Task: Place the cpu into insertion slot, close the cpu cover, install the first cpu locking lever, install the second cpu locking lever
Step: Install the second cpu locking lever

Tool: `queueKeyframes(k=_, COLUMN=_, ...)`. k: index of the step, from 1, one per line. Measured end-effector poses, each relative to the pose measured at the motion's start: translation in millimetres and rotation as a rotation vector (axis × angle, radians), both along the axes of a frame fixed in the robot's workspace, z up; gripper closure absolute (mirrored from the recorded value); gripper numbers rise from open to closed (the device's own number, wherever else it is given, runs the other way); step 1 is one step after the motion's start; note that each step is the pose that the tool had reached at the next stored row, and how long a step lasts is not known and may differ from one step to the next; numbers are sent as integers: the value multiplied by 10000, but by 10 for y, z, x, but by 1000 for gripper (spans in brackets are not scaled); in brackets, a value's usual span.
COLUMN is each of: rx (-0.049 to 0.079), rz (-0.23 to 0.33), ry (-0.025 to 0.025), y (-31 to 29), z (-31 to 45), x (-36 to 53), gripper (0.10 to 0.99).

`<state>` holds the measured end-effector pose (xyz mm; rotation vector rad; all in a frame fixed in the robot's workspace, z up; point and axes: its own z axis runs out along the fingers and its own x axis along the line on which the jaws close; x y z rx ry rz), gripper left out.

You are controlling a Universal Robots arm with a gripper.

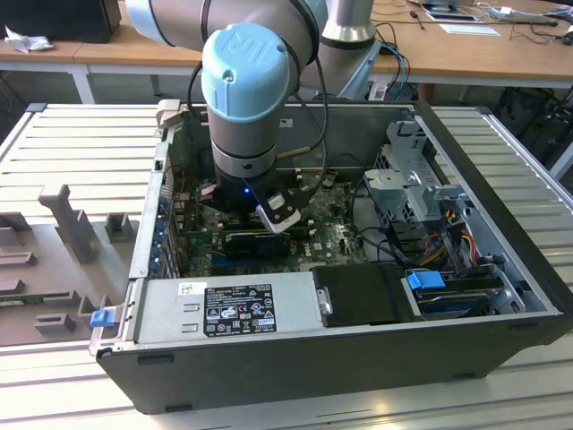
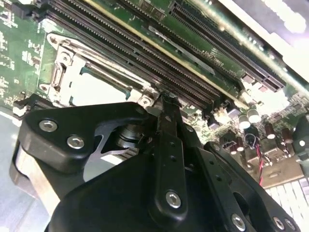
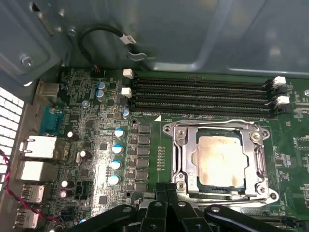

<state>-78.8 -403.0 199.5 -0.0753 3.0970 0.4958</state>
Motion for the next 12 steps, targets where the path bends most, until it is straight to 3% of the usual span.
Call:
queueKeyframes(k=2, rx=-1, rz=0, ry=1, y=0, z=36, x=0, gripper=980)
queueKeyframes(k=6, rx=-3, rz=0, ry=1, y=0, z=184, x=0, gripper=980)
queueKeyframes(k=12, rx=1, rz=0, ry=-1, y=0, z=222, x=0, gripper=980)
